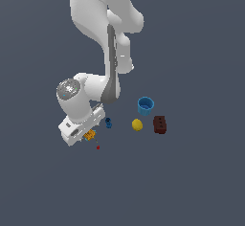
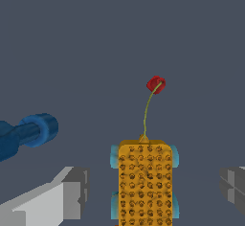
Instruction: Pick up a designated object from a clutter of objects.
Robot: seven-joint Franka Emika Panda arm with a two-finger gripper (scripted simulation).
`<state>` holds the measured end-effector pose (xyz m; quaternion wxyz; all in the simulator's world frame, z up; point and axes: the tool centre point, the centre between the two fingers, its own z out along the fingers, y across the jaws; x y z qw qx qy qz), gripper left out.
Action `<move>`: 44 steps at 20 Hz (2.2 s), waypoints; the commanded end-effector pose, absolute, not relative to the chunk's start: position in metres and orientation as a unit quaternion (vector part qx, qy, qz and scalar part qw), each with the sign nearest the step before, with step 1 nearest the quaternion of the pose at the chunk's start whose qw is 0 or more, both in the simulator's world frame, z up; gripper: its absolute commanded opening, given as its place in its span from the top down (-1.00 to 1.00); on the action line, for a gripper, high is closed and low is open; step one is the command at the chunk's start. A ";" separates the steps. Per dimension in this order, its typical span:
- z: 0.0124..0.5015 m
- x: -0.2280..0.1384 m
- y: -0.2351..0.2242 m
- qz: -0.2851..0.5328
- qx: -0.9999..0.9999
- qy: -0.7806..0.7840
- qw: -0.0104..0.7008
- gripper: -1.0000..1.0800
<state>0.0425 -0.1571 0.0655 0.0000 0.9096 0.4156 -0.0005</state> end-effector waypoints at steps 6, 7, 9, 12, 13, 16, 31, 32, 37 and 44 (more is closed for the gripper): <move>0.045 0.042 -0.157 0.000 0.909 0.417 0.000 -0.92; 0.039 0.042 -0.157 0.000 0.909 0.417 0.000 -0.92; 0.029 0.041 -0.157 0.000 0.909 0.417 0.000 -0.92; 0.019 0.042 -0.157 0.000 0.909 0.417 0.000 -0.92; 0.017 0.042 -0.157 0.000 0.909 0.417 0.000 -0.92; 0.015 0.043 -0.157 0.000 0.909 0.417 0.000 -0.92; 0.036 0.053 -0.162 0.011 0.909 0.416 0.011 1.00; 0.038 0.053 -0.162 0.011 0.909 0.416 0.011 1.00; 0.059 0.051 -0.161 0.011 0.909 0.416 0.010 1.00; 0.112 0.046 -0.158 0.009 0.909 0.416 0.009 1.00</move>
